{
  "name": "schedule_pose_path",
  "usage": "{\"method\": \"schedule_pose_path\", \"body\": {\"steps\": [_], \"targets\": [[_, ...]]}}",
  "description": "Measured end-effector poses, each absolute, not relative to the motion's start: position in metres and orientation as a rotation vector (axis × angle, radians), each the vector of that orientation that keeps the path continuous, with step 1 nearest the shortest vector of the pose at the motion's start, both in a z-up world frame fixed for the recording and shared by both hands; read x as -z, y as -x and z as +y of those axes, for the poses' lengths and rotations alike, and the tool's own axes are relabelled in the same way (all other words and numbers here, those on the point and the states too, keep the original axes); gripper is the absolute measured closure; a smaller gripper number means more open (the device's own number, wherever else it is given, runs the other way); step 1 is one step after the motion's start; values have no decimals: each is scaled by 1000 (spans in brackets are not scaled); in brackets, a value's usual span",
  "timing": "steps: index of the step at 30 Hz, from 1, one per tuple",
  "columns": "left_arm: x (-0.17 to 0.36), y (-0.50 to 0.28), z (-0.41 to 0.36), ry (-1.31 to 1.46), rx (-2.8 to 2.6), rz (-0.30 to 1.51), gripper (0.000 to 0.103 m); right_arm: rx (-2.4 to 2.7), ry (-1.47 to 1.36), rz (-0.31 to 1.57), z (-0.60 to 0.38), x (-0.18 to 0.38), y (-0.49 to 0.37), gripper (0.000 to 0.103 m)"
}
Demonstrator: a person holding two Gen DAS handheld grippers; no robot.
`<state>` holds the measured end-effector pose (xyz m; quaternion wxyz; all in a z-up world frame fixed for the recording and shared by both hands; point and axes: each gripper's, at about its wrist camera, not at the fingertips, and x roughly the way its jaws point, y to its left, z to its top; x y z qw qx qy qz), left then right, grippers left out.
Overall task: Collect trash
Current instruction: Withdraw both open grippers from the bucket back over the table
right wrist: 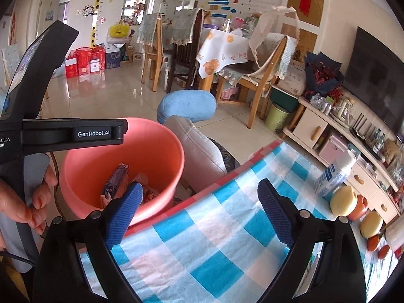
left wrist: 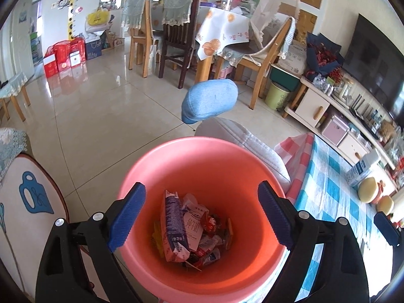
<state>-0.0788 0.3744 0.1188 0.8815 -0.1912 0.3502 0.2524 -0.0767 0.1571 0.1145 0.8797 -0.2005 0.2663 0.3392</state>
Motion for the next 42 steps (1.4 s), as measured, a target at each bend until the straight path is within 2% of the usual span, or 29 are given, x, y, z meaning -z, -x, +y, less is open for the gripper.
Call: {"method": "schedule_pose_path", "body": {"steps": [11,42], "targets": [[-121,60,331,295,-468,761,13,-653,277,628,93,-110,68,4],[-113,28,176,51,-85,798,12,-448,22,634,-96,-99,68,4]]}}
